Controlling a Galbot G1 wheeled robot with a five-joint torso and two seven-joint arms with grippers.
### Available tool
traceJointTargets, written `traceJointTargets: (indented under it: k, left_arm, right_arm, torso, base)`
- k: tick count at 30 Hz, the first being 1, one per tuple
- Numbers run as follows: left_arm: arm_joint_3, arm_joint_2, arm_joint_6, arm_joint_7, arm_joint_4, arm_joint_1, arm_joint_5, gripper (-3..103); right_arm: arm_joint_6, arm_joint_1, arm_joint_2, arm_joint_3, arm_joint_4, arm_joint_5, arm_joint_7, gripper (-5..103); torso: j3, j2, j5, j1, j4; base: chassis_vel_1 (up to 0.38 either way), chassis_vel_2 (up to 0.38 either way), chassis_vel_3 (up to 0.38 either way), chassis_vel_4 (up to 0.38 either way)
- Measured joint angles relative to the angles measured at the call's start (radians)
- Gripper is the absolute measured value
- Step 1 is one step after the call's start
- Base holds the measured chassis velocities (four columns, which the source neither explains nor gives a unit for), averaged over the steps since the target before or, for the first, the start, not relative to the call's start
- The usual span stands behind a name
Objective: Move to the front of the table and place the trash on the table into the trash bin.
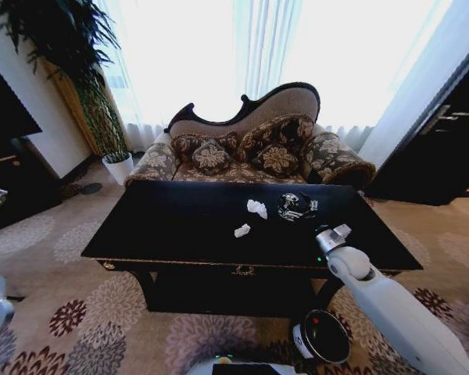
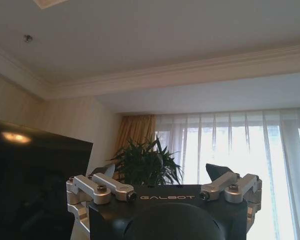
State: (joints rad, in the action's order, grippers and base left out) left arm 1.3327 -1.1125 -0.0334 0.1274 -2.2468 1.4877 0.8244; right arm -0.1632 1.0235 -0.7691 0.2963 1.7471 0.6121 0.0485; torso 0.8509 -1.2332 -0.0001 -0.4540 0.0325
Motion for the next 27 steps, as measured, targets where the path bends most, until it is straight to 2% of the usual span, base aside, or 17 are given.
traceJointTargets:
  k: [10, 12, 14, 16, 17, 20, 21, 22, 24, 25, 26, 27]
  left_arm:
    - [-0.023, 0.004, -0.003, -0.001, 0.019, -0.009, -0.018, 100]
    - [-0.025, 0.003, -0.004, -0.001, 0.021, -0.009, -0.021, 100]
    - [-0.026, 0.001, -0.008, -0.002, 0.024, -0.009, -0.026, 100]
    - [-0.026, -0.001, -0.011, -0.002, 0.025, -0.009, -0.027, 100]
    - [-0.026, -0.001, -0.011, -0.002, 0.025, -0.009, -0.027, 100]
    - [-0.025, -0.001, -0.012, -0.002, 0.024, -0.007, -0.027, 100]
    - [-0.024, -0.001, -0.012, -0.002, 0.022, -0.007, -0.027, 100]
    - [-0.023, -0.002, -0.012, -0.002, 0.02, -0.007, -0.027, 100]
    - [-0.022, -0.002, -0.012, -0.002, 0.018, -0.006, -0.027, 100]
    - [-0.021, -0.003, -0.012, -0.002, 0.015, -0.005, -0.026, 100]
    - [-0.02, -0.004, -0.012, -0.002, 0.013, -0.004, -0.026, 100]
    - [-0.02, -0.004, -0.012, -0.002, 0.013, -0.004, -0.026, 100]
  right_arm:
    - [-0.009, -0.008, -0.017, -0.019, -0.03, -0.011, 0.006, 100]
    - [-0.01, -0.007, -0.019, -0.021, -0.029, -0.012, 0.009, 103]
    - [-0.011, -0.005, -0.023, -0.023, -0.025, -0.008, 0.011, 99]
    - [-0.011, -0.003, -0.024, -0.024, -0.024, -0.007, 0.016, 89]
    - [-0.011, -0.003, -0.024, -0.024, -0.024, -0.007, 0.016, 89]
    - [-0.013, -0.002, -0.022, -0.024, -0.024, -0.005, 0.022, 73]
    - [-0.013, -0.002, -0.02, -0.024, -0.024, -0.005, 0.024, 73]
    - [-0.013, 0.001, -0.018, -0.021, -0.023, -0.005, 0.026, 68]
    - [-0.009, 0.005, -0.015, -0.016, -0.021, -0.007, 0.029, 68]
    - [0.001, 0.015, -0.007, -0.008, -0.015, -0.011, 0.032, 57]
    - [0.019, 0.029, 0.002, 0.005, -0.006, -0.015, 0.032, 51]
    - [0.019, 0.029, 0.002, 0.005, -0.006, -0.015, 0.032, 51]
  torso:
    - [0.0, 0.0, -0.0013, 0.0, 0.0003]
    - [0.0, 0.0, -0.0013, 0.0, 0.0003]
    - [0.0, 0.0, -0.0012, 0.0, 0.0003]
    - [0.0, 0.0, -0.001, 0.0, 0.0003]
    - [0.0, 0.0, -0.001, 0.0, 0.0003]
    - [0.0, 0.0, -0.0006, 0.0, 0.0]
    - [0.0, 0.0, -0.0005, 0.0, -0.0001]
    - [0.0, 0.0, -0.0001, 0.0, -0.0003]
    - [0.0, 0.0, 0.0002, 0.0, -0.0003]
    - [0.0, 0.0, 0.0006, 0.0, -0.0004]
    - [0.0, 0.0, 0.0012, 0.0, -0.0005]
    - [0.0, 0.0, 0.0012, 0.0, -0.0005]
  base:
    - [0.0, 0.0, 0.0, 0.0]
    - [0.0, 0.0, 0.0, 0.0]
    - [0.0, 0.0, 0.0, 0.0]
    - [0.0, 0.0, 0.0, 0.0]
    - [0.0, 0.0, 0.0, 0.0]
    - [0.0, 0.0, 0.0, 0.0]
    - [0.0, 0.0, 0.0, 0.0]
    - [0.0, 0.0, 0.0, 0.0]
    - [0.0, 0.0, 0.0, 0.0]
    - [0.0, 0.0, 0.0, 0.0]
    - [0.0, 0.0, 0.0, 0.0]
    - [0.0, 0.0, 0.0, 0.0]
